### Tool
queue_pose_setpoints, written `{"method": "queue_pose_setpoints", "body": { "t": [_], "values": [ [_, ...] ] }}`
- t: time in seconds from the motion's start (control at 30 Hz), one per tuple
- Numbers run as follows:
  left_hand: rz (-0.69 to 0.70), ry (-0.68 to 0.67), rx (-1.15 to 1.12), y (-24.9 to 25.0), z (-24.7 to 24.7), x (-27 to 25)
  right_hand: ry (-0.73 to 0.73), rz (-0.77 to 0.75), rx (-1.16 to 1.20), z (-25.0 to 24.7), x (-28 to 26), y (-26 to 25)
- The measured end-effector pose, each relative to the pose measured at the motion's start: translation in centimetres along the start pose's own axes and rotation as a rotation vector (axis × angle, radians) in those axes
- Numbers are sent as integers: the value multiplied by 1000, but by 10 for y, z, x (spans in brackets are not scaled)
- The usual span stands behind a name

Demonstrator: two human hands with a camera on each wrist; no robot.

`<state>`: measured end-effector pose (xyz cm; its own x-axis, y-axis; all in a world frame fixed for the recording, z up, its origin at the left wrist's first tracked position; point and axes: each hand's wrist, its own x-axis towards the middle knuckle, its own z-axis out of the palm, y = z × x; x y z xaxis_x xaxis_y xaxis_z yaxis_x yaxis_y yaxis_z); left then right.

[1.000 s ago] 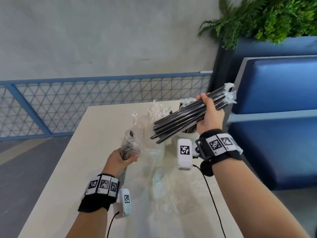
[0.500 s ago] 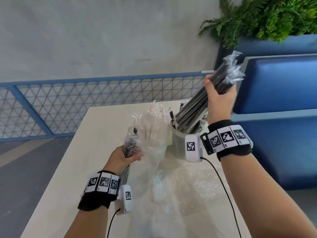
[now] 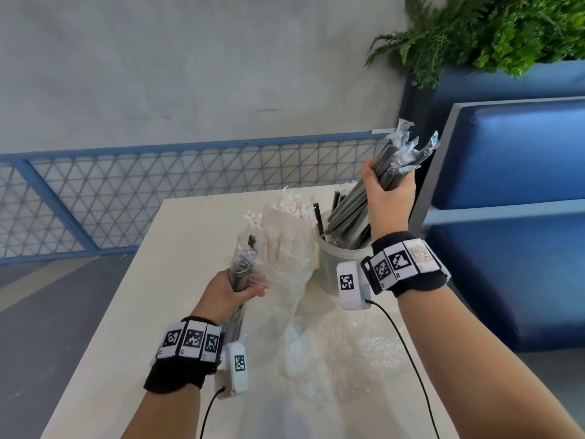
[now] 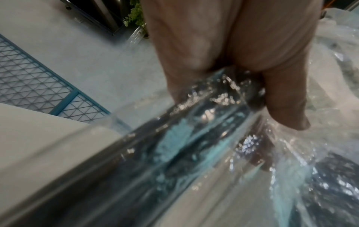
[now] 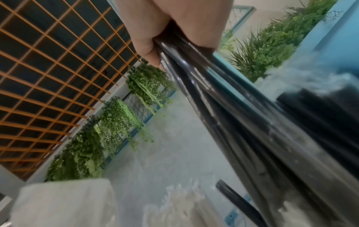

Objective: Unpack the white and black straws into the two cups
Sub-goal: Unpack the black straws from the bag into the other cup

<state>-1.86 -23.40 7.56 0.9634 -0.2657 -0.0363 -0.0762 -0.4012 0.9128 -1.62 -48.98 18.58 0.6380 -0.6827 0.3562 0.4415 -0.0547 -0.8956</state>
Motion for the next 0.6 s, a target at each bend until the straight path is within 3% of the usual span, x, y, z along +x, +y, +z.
{"method": "queue_pose_setpoints", "body": {
  "t": [0.13, 0.6],
  "values": [
    [-9, 13, -33, 1, 2, 2, -24, -47, -37, 2, 3, -2],
    [-25, 38, -108, 7, 7, 1, -288, 234, -515, -4, -24, 75]
  ]
}}
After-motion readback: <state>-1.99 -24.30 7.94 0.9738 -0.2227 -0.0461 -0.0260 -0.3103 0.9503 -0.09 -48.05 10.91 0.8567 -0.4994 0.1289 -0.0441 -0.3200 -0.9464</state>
